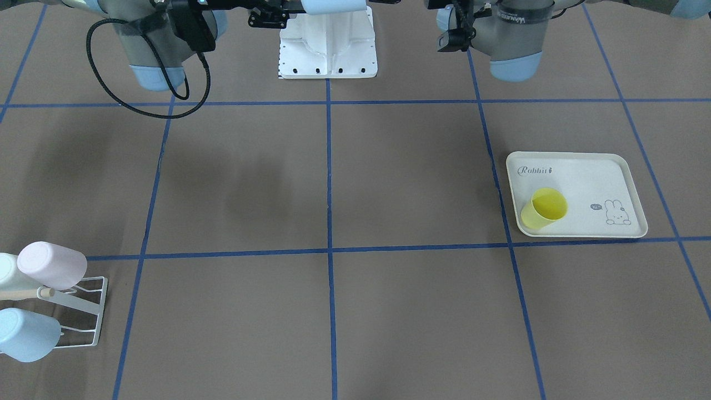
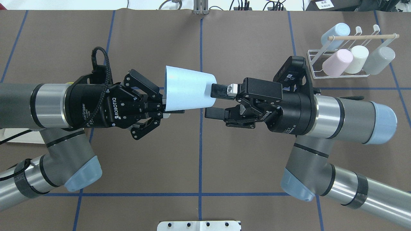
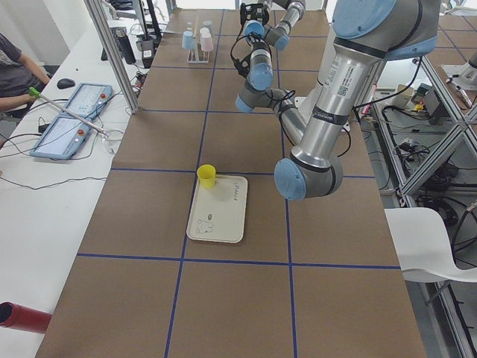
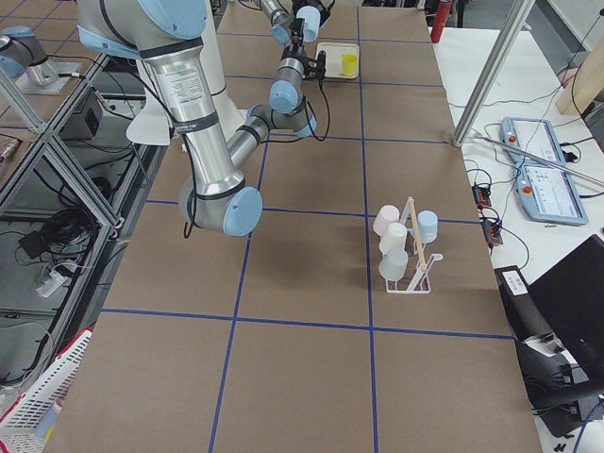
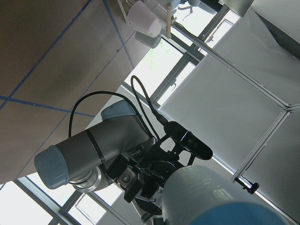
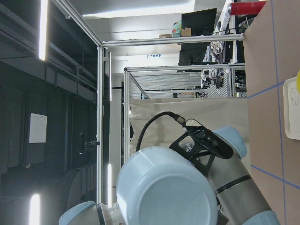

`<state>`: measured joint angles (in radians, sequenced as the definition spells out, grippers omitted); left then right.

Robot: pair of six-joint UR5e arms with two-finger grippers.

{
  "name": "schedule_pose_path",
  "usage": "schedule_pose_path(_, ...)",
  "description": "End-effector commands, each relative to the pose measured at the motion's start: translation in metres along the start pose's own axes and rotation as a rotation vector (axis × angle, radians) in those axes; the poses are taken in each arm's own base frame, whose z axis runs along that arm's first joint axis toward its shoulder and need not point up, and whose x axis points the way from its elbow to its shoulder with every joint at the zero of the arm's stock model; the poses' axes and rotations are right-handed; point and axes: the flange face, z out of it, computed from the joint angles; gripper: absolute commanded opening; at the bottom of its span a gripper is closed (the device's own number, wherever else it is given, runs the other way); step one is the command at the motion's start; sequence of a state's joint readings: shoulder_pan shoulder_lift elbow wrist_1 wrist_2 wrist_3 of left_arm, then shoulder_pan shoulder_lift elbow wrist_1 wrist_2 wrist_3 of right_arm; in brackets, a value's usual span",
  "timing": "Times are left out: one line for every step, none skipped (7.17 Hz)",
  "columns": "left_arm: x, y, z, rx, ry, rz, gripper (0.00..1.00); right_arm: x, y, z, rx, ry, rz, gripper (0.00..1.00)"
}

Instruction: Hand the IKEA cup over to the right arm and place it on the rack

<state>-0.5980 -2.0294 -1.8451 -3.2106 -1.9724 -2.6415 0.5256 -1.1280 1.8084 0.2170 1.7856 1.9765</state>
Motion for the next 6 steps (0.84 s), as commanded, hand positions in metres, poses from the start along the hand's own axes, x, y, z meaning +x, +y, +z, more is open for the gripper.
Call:
schedule_pose_path(-0.0059,0.0026,0.0028,-0.016,-0.002,-0.006,0.00,0.0013,-0.0005,0.0006,0.009,-0.003,0.002,0.95)
schedule_pose_path(-0.0086,0.0028,0.0043,-0.018,-0.005,-0.011,0.00,0.0017,0.0001,0.0008,0.008,-0.002,0.003,0.95)
schedule_pose_path(-0.0101,0.0046,0.0062,-0.023,-0.006,-0.014,0.00,0.0028,0.0016,0.0016,0.006,-0.003,0.006,0.95)
schedule_pose_path(-0.0090,0.0049,0.0077,-0.024,-0.002,-0.013,0.00,0.0023,0.0019,0.0018,0.010,-0.006,0.009,0.93)
schedule_pose_path(-0.0096,0.0051,0.0080,-0.025,-0.002,-0.014,0.00,0.0024,0.0031,0.0026,0.015,-0.011,0.010,0.83)
schedule_pose_path(-0.0099,0.0045,0.0081,-0.024,-0.003,-0.013,0.00,0.0023,0.0030,0.0026,0.017,-0.011,0.010,0.77)
